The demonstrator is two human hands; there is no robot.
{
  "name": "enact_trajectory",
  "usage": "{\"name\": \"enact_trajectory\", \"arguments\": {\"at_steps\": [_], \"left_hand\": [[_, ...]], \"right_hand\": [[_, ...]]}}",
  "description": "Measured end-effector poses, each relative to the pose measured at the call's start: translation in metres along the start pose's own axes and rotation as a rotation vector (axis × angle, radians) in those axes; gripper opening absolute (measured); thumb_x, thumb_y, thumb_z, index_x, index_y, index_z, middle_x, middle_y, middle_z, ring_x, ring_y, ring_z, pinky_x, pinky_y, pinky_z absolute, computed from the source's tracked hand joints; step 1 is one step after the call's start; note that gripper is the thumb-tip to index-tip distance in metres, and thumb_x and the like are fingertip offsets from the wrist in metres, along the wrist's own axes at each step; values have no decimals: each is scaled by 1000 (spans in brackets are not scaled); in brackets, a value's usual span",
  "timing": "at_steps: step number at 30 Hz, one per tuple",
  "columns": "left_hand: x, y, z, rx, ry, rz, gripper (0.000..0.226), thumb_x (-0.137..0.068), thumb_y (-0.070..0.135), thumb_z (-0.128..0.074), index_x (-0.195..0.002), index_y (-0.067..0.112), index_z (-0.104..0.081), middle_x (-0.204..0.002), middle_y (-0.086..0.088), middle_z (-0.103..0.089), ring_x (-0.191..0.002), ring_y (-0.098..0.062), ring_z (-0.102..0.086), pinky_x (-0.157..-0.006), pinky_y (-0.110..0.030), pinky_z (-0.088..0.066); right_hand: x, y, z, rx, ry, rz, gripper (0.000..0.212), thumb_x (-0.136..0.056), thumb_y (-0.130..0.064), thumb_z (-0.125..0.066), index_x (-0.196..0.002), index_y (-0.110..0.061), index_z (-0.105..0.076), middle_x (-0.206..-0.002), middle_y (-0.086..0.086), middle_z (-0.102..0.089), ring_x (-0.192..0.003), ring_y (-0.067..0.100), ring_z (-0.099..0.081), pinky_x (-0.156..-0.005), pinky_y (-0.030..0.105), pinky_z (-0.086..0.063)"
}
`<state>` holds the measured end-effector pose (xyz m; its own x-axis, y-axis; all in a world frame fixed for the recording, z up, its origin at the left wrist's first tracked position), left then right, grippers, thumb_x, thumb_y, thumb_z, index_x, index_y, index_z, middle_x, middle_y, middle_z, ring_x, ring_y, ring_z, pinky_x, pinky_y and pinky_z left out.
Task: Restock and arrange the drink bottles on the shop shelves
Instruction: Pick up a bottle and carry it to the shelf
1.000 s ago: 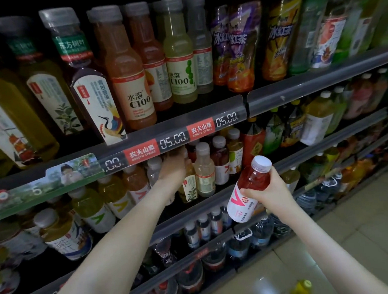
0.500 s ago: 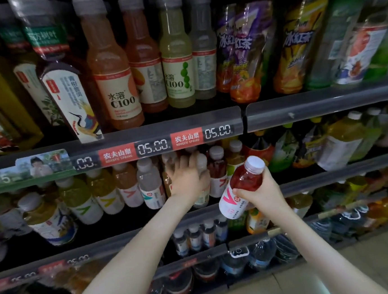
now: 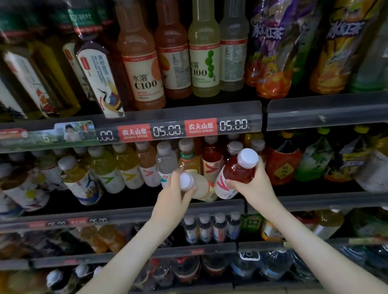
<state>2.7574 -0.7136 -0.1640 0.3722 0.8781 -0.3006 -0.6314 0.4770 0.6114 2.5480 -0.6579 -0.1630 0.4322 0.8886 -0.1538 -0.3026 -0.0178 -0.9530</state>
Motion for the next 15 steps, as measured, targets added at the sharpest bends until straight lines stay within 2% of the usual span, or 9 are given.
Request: {"name": "enact_trajectory", "arguments": {"at_steps": [3, 7, 8, 11, 13, 15], "left_hand": [[9, -4, 29, 69, 110, 21, 43, -89, 33, -63, -123, 14, -44, -96, 5, -53, -83, -12, -54, -62, -8, -37], [9, -9, 69, 86, 170, 51, 43, -88, 33, -64, -123, 20, -44, -97, 9, -56, -77, -3, -54, -59, -8, -39], [9, -12, 77, 98, 176, 63, 41, -87, 33, -64, -121, 23, -43, -95, 10, -57, -76, -1, -55, -58, -8, -39], [12, -21, 92, 83, 175, 85, 38, -87, 38, -63, -118, 27, -45, -98, 10, -61, -82, -6, -59, -61, -15, -42], [14, -26, 95, 114, 148, 107, 38, -87, 39, -63, -119, 27, -45, -103, 10, -63, -89, -8, -61, -63, -14, -45], [16, -34, 97, 149, 129, 148, 40, -88, 38, -64, -121, 27, -46, -106, 10, -63, -92, -8, -61, -63, -9, -45]], "right_hand": [[-7, 3, -13, -20, -32, 23, 73, -69, -2, -81, -122, -28, -38, -109, -22, -50, -95, -18, -49, -75, 0, -38], [-16, 9, -37, 11, -35, 23, 64, -70, -3, -81, -108, -38, -42, -108, -21, -53, -93, -17, -52, -81, 6, -36], [-17, 11, -46, 33, -42, 21, 65, -69, -4, -82, -109, -38, -44, -110, -19, -54, -96, -13, -52, -85, 10, -37], [-21, 20, -69, 156, -73, 33, 73, -65, -8, -84, -126, -20, -46, -124, -2, -55, -118, 13, -51, -101, 31, -40], [-24, 22, -76, 237, -61, 49, 73, -66, -9, -83, -128, -12, -46, -125, 8, -54, -121, 24, -50, -103, 40, -41], [-28, 18, -80, 313, -38, 50, 73, -70, -10, -81, -131, -8, -42, -129, 13, -49, -122, 29, -47, -103, 42, -40]]}}
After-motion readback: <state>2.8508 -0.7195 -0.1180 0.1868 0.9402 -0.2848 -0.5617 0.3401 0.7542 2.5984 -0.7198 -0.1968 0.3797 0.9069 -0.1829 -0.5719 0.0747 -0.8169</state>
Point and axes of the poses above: each hand's wrist, its own x-axis away from the middle knuckle, its own z-axis out of the back of the hand, y = z × x, the point moved 8 cm from there along -x, towards the middle knuckle
